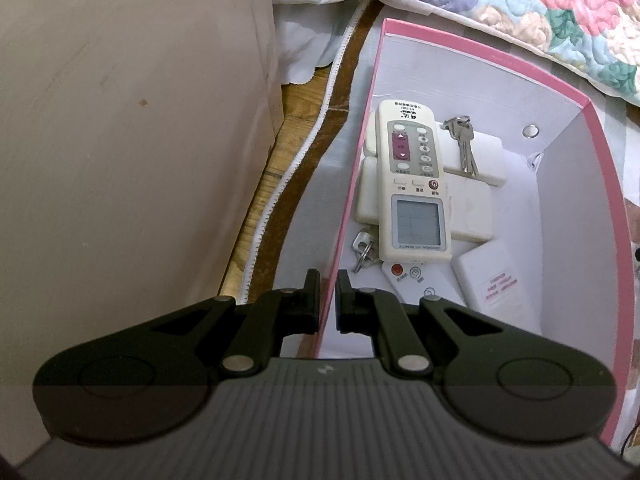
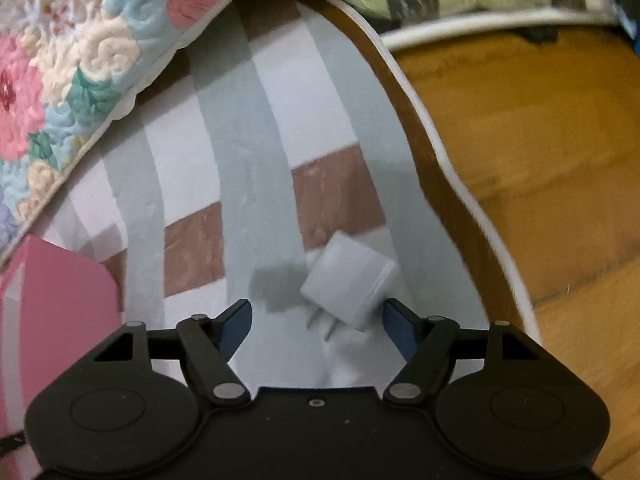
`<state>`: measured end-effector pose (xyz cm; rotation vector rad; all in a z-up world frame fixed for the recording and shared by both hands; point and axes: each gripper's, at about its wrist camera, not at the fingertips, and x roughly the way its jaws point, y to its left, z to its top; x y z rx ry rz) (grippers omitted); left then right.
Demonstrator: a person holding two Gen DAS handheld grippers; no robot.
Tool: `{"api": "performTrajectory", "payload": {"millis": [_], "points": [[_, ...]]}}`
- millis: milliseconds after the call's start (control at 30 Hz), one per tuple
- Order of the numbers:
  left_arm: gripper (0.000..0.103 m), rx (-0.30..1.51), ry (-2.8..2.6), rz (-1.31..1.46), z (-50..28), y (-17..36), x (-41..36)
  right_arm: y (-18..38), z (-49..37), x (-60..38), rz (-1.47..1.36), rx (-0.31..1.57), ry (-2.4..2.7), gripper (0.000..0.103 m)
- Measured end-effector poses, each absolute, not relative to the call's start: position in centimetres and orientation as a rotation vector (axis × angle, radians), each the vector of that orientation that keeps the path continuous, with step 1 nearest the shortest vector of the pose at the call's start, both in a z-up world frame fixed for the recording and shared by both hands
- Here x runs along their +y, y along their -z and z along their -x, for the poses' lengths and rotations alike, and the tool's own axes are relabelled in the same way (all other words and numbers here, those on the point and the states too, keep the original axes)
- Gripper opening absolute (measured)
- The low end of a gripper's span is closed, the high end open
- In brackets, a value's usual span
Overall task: Organize rigid objects
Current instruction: 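Return the right tool to the rug and grasp the white pronged charger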
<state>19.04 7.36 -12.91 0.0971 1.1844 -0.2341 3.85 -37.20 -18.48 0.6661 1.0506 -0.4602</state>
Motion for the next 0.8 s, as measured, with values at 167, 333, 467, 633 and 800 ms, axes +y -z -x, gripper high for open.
{"api": "performTrajectory", "payload": {"millis": [167,333,467,633,800], "points": [[0.007,1.187,0.234,-0.094,-19.1,12.9,7.4,18.5,-5.4,-37.0,-0.566,1.063,0.462,0.079],[0.007,1.186,0.232,-0.095,-19.0,12.9,7.4,18.4,-5.3,-36.5,-0.440,1.067,0.490,0.051],[0.007,1.191,0.229,-0.092,-19.0,13.0,7.4,18.2,-4.9,-36.4,-0.364,1.074,0.454,0.051],[0.007,1.191,0.229,-0.090,-19.0,12.9,7.4,17.1,-3.5,-35.8,-0.334,1.020,0.444,0.051],[0.007,1.195,0.229,-0.084,-19.1,12.8,7.5,14.1,-2.6,-33.7,-0.288,0.967,0.372,0.041]]}}
